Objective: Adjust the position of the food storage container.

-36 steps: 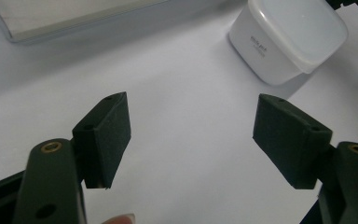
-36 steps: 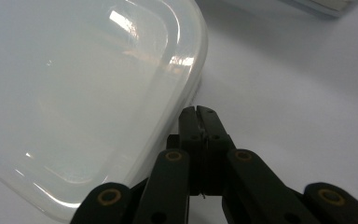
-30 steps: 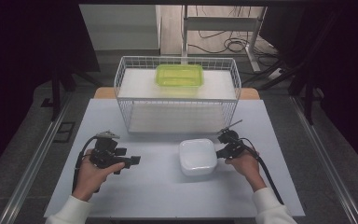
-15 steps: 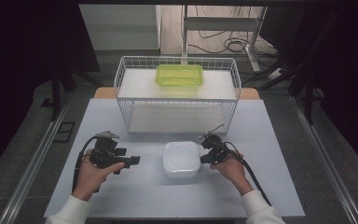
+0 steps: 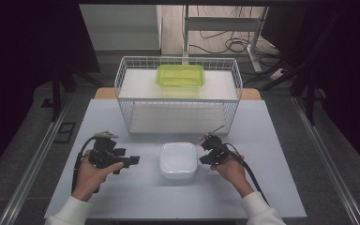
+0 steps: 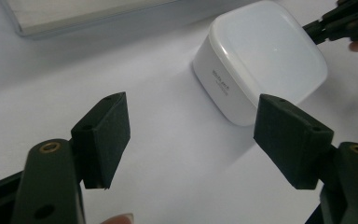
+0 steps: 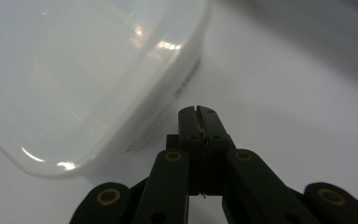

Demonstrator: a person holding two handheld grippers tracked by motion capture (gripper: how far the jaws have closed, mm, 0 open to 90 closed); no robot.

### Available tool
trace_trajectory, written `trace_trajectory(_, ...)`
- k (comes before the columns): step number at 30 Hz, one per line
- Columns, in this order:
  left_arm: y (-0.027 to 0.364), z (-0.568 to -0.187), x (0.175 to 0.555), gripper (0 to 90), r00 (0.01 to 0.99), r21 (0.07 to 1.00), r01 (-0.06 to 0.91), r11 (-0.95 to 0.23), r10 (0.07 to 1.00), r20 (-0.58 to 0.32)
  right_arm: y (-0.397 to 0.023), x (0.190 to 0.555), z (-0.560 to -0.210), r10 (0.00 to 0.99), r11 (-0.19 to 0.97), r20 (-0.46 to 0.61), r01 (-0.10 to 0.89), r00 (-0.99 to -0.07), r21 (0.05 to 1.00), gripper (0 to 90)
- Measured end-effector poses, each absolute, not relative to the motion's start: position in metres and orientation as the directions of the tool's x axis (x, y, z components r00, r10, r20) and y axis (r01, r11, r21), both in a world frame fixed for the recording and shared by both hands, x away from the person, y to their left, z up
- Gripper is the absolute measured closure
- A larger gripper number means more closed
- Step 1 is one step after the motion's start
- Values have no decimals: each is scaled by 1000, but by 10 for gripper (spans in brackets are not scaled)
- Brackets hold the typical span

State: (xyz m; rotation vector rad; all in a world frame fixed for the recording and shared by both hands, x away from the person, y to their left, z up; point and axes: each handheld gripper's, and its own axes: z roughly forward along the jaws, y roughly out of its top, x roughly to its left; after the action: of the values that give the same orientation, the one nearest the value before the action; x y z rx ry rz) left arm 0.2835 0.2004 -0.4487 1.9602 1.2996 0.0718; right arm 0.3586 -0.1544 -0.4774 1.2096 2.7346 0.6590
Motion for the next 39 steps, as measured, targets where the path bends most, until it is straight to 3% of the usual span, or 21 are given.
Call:
trace_trajectory(3,203,-449,284,260,466,625,763,-166,811,-353,-166,357,-470,743,548,114,697,-660,462,845)
trace_trajectory(8,205,-449,284,255,453,626,765,-148,814,-362,-184,352,-462,784,477,125,719,-608,505,594)
trace_trajectory(12,205,-449,285,254,451,627,766,-143,815,-365,-196,346,-458,790,411,194,737,-582,537,462)
trace_trajectory(19,204,-450,285,254,450,627,766,-140,814,-367,-210,345,-452,759,324,312,747,-571,580,312)
trace_trajectory(39,206,-449,285,255,444,639,759,-122,815,-373,-210,344,-452,735,338,328,740,-594,582,287)
